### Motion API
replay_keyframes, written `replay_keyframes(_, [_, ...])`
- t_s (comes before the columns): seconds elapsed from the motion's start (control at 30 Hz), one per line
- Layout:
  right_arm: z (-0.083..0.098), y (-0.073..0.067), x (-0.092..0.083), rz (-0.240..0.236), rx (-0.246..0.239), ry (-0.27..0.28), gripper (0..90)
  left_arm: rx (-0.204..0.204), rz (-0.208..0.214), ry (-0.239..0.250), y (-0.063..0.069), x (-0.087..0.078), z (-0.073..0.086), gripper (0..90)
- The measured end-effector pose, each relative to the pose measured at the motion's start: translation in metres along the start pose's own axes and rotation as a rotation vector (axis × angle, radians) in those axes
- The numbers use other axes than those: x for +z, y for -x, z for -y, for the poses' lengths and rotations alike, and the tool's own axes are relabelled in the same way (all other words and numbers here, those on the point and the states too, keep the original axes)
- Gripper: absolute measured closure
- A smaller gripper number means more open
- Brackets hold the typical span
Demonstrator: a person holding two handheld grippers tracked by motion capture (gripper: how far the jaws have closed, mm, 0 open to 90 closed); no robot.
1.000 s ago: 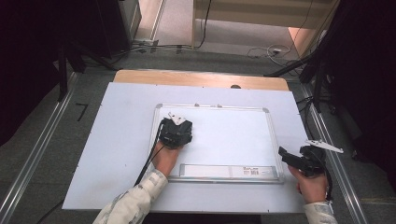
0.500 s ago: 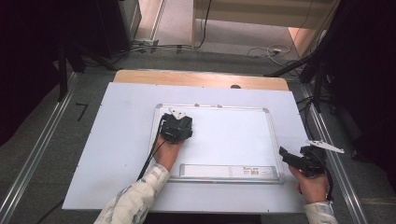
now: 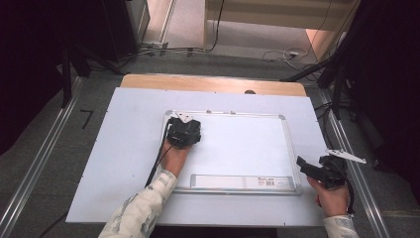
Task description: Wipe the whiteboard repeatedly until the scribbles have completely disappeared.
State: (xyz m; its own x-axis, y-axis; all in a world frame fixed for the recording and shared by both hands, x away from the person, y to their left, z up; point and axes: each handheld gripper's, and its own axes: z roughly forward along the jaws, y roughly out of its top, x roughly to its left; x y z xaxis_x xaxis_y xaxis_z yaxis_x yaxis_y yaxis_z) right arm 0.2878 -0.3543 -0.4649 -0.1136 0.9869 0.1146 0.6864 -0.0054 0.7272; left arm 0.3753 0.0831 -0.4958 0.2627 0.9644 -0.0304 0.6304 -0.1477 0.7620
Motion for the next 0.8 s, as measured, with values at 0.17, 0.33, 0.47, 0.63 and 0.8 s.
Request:
replay_keyframes(0.17, [0.000,0.001,0.000,0.000,0.001,-0.001,13.5,-0.017,-0.010,0.001,-0.007,0.000,-0.001,40.8])
replay_keyframes(0.33, [0.001,0.001,0.000,0.000,0.002,-0.003,13.4,-0.027,-0.024,0.000,-0.013,0.001,-0.001,40.8])
replay_keyframes(0.47, [0.001,0.000,0.000,0.000,0.000,-0.003,13.5,-0.040,-0.035,0.002,-0.017,0.002,-0.002,40.8])
replay_keyframes(0.63, [0.000,-0.001,0.000,0.002,0.000,-0.006,13.4,-0.040,-0.049,0.006,-0.014,0.002,-0.002,40.9])
replay_keyframes(0.8, [-0.001,-0.002,0.001,-0.002,0.000,-0.005,13.5,-0.014,-0.035,-0.003,-0.008,-0.002,0.001,40.9])
